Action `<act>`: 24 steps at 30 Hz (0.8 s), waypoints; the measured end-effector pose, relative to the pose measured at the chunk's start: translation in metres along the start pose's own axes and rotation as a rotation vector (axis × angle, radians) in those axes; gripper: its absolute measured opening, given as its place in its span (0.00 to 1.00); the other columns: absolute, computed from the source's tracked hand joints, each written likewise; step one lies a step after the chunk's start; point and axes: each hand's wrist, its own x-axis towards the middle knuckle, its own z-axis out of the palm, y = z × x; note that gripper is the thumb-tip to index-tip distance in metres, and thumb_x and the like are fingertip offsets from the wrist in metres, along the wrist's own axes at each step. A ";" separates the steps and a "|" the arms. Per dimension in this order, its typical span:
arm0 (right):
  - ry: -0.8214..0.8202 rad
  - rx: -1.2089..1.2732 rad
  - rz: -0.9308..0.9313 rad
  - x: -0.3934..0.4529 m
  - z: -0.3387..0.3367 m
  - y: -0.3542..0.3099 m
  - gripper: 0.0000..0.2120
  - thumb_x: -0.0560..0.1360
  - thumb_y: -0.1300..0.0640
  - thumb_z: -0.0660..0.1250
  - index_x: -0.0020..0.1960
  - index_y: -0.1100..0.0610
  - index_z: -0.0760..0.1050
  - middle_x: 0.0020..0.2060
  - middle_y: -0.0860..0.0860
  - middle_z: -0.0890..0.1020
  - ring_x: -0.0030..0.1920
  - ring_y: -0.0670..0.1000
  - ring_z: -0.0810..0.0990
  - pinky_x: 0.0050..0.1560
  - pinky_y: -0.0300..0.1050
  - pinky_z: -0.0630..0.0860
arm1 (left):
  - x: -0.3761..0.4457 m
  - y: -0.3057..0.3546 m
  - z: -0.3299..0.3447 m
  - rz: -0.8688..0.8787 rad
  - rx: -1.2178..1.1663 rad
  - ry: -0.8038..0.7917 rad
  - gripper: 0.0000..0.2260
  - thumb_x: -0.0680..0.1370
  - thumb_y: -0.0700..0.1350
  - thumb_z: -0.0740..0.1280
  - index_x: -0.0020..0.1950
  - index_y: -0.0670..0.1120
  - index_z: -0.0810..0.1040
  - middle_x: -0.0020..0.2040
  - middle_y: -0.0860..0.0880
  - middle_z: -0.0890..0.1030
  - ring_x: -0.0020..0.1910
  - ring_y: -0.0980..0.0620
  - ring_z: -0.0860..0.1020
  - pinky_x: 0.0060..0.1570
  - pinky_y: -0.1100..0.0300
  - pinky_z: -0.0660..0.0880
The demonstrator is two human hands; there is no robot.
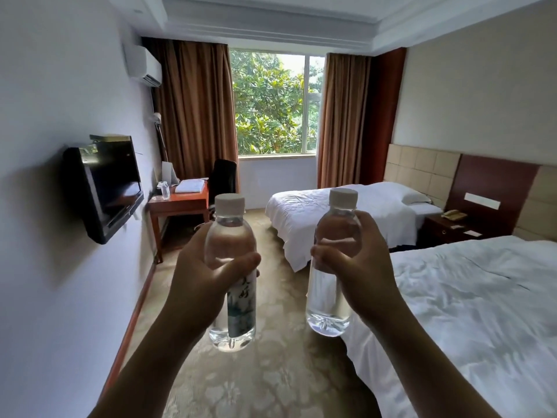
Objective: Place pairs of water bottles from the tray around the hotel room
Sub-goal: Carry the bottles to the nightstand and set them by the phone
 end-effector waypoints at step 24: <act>-0.097 0.014 -0.011 0.436 0.145 0.312 0.22 0.61 0.51 0.72 0.53 0.43 0.71 0.46 0.38 0.80 0.47 0.44 0.82 0.48 0.43 0.81 | 0.444 -0.272 0.026 0.037 0.095 0.066 0.15 0.60 0.56 0.73 0.45 0.63 0.80 0.44 0.50 0.85 0.41 0.51 0.85 0.38 0.63 0.81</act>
